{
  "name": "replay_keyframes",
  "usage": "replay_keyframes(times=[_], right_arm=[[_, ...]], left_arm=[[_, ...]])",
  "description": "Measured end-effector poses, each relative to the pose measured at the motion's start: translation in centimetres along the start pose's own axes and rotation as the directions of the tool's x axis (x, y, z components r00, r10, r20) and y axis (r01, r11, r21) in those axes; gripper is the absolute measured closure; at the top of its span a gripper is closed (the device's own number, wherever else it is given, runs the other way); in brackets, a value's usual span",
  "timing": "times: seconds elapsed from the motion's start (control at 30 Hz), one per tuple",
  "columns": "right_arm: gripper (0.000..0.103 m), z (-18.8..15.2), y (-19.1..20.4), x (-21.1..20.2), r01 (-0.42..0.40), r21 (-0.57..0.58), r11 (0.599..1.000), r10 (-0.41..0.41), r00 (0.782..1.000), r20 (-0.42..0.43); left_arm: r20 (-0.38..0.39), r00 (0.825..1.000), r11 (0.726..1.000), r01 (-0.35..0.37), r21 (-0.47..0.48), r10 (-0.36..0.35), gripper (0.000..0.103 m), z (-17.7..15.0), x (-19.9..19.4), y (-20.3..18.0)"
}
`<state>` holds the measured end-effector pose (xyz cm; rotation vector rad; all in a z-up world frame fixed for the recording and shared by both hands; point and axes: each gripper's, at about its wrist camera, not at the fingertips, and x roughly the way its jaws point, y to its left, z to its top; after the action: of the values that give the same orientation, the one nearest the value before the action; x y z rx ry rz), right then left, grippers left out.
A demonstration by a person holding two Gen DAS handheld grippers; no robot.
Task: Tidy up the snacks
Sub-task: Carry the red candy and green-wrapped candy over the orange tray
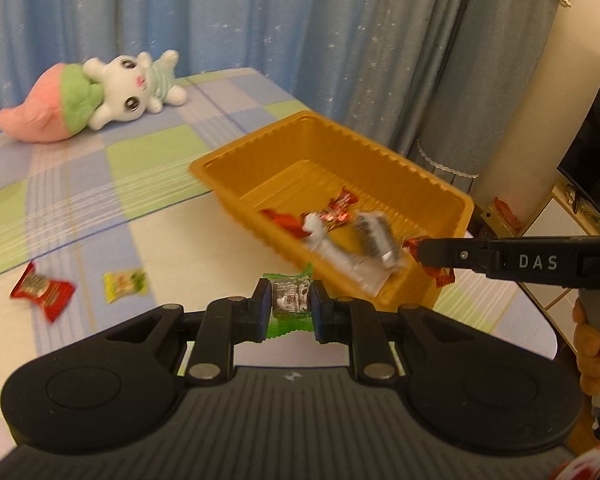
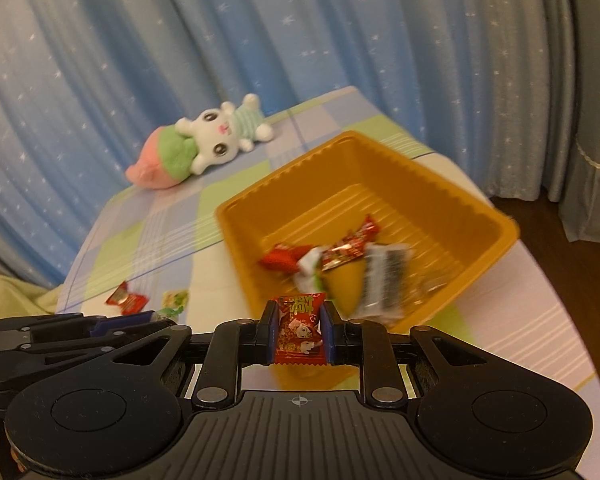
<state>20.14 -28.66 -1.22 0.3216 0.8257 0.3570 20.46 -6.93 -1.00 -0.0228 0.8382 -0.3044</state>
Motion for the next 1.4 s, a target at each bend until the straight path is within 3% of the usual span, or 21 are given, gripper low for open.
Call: replay_keyframes(times=[0.53, 1.07, 1.4], right_arm=[[0.081, 5.7, -6.2, 2.5, -0.009, -0.025, 1.0, 0.008, 1.0, -0.008], [0.081, 10.6, -7.8, 9.2, -0.046, -0.065, 0.997, 0.043, 0.998, -0.05], [0.081, 12.0, -8.5, 11.4, -0.037, -0.049, 0.998, 0.034, 0.998, -0.059]], left_arm=[[0.012, 0.999, 0.999, -0.038, -0.008, 0.038, 0.085, 5.5, 5.9, -4.1], [-0.023, 0.993, 0.992, -0.12, -0.032, 0.119, 0.085, 10.4, 12.2, -3.1], [-0.052, 0.991, 0.992, -0.128, -0.019, 0.127, 0.085, 11.9, 15.5, -2.8]])
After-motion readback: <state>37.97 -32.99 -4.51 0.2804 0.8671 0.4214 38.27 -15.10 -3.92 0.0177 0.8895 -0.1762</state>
